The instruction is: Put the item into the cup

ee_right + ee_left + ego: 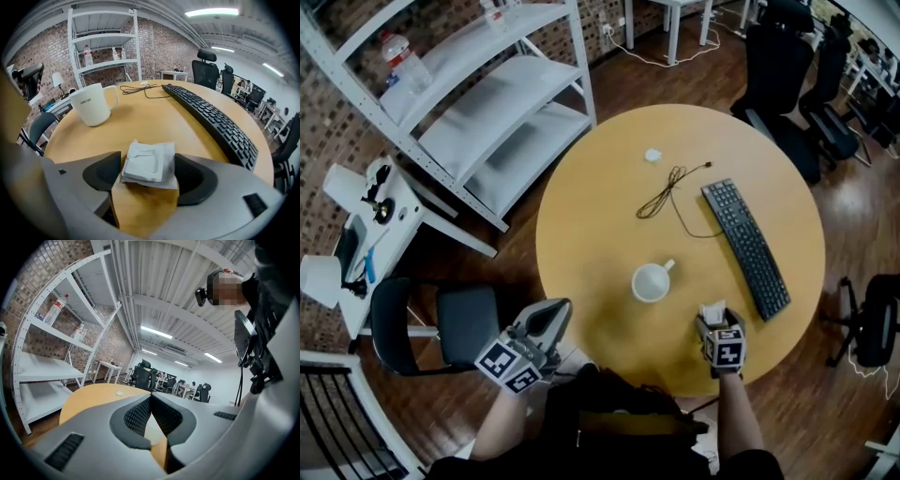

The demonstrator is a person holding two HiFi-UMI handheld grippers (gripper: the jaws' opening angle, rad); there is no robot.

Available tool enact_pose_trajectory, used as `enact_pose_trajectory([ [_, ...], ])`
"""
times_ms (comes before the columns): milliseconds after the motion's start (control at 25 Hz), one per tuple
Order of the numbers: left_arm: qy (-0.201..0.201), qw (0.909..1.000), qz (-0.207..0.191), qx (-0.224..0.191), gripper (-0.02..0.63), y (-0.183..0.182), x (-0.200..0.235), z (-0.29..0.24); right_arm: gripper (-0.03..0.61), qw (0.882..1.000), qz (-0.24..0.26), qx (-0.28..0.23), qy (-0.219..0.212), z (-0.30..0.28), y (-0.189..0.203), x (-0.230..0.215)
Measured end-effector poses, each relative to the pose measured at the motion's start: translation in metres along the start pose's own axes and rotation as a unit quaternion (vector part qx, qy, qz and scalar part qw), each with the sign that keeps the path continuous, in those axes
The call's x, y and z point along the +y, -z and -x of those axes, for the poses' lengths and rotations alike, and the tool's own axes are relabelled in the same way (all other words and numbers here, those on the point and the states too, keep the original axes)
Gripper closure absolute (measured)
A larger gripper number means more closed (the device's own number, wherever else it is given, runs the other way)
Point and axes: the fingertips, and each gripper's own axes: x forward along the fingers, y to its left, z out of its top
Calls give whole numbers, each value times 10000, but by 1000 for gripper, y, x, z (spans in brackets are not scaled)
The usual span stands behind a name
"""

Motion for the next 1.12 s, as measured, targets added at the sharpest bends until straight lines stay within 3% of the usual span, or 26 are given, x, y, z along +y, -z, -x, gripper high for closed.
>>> enact_pose_trajectory([
  [120, 42, 10000, -23, 2, 618, -2, 0, -2, 317, 9999, 63, 56, 91, 3, 2, 1],
  [160, 57, 10000, -35, -1, 618, -3, 0, -3, 324, 9999, 92, 65, 110, 4, 3, 2],
  [440, 188, 9997, -121, -63, 618, -8, -5, -9, 327, 9994, 112, -331, 81, 22, -11, 3],
  [840, 300, 9988, -247, -297, 618, -18, -6, -8, 327, 9859, 420, -1613, 116, 86, -112, 14],
  [1120, -9, 9975, -317, -627, 618, -31, 2, 6, 327, 9713, 962, -2137, -413, 111, -174, 61],
])
